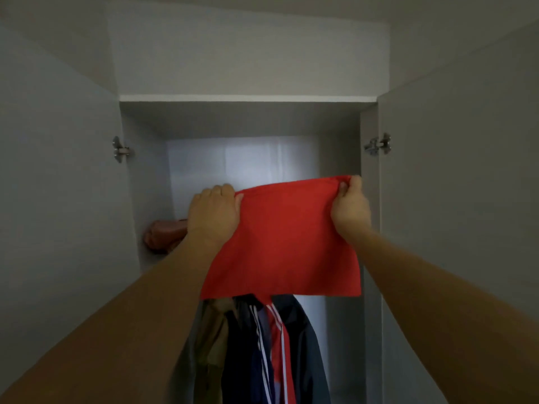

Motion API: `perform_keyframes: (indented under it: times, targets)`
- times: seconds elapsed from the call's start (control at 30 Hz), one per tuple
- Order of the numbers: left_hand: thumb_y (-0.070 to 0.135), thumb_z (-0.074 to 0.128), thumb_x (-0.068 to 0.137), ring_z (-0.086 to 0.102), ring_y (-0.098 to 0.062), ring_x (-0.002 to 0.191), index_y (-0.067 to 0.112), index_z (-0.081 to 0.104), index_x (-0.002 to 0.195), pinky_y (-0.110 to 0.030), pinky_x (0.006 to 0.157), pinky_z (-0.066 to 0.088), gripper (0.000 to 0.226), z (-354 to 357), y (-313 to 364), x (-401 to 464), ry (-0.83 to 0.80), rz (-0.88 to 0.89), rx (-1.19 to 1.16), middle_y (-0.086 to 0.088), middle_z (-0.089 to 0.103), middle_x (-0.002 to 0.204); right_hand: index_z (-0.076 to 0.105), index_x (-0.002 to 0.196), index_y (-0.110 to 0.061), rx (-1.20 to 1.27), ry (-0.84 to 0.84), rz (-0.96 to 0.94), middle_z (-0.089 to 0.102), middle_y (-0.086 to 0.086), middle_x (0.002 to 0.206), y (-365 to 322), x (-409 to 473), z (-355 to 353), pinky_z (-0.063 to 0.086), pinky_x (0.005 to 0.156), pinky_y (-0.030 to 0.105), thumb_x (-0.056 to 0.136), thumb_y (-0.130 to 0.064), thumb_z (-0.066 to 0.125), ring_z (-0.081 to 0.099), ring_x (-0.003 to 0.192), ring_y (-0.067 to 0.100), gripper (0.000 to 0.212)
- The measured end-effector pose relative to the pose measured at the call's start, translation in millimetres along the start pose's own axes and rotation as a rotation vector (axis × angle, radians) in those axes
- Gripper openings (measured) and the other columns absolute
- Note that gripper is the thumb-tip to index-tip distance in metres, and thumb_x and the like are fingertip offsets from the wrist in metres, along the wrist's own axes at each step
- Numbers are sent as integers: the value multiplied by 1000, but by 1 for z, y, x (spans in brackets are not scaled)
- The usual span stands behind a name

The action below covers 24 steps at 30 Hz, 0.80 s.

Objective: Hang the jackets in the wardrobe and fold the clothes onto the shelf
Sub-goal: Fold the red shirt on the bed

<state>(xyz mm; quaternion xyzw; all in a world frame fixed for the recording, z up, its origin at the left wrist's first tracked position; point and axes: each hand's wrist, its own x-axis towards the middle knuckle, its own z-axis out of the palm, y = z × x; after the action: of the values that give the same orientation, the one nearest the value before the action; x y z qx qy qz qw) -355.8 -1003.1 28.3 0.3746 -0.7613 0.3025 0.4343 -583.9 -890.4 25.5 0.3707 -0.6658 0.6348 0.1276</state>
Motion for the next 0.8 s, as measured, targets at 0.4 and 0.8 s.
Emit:
perform_keyframes:
  times: [0.4,0.8]
  targets:
    - [40,27,105,60,-34,92,5,58,106,-39,77,38,47,208,-22,195,-185,-160,269,-16,65,101,42,127,-13,-137,-229,-123,56,21,123,38,254,184,41,85,38,99,-22,33,54,113,41,30]
    - [49,39,96,33,-37,134,20,47,139,-50,110,25,52,447,-21,89,-1087,-422,133,-15,43,143,47,132,-6,-514,-757,202,51,13,137,247,212,363,39,103,35,101,-15,36,51,124,26,34]
